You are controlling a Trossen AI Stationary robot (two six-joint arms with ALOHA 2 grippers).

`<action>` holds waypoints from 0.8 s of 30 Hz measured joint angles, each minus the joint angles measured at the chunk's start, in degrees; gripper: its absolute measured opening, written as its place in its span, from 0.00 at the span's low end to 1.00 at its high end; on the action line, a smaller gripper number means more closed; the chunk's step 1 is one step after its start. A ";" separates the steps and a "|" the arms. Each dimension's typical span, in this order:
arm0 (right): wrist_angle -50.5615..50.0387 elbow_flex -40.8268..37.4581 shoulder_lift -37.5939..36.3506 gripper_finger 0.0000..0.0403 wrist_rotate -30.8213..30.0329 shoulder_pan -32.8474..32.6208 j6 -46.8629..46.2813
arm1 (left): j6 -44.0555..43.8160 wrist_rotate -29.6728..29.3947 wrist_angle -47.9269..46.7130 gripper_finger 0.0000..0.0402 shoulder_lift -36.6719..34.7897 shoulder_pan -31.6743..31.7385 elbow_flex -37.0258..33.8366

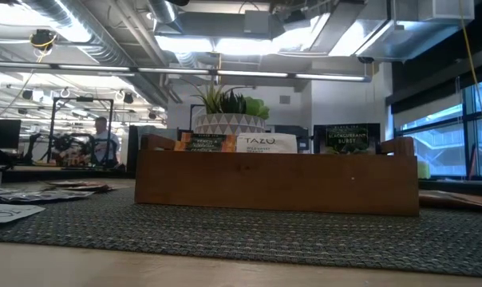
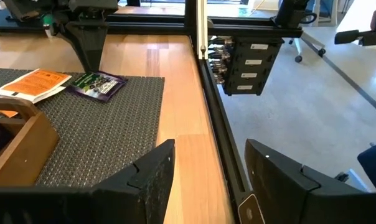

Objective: Pick & Place Tea
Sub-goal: Put the violet tea bag into the right section of the wooden organizer

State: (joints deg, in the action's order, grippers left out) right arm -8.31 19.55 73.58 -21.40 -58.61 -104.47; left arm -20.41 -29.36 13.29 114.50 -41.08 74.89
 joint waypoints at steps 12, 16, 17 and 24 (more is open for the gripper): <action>-0.57 -0.11 0.15 0.07 0.66 -0.09 1.22 | 3.76 0.83 7.49 0.47 1.91 0.44 -0.04; -0.56 -0.11 0.15 0.07 0.64 -0.09 1.25 | 7.39 4.52 16.08 0.48 6.07 1.79 0.17; -0.55 -0.11 0.15 0.07 0.60 -0.09 1.27 | 7.85 5.69 16.16 0.48 6.99 2.32 0.90; -0.54 -0.11 0.13 0.07 0.00 -0.11 1.26 | 8.71 8.52 3.44 0.48 11.14 4.94 12.75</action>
State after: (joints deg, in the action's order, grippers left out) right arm -8.86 19.44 73.71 -21.40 -58.72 -103.20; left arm -11.70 -20.85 16.73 125.64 -36.14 87.64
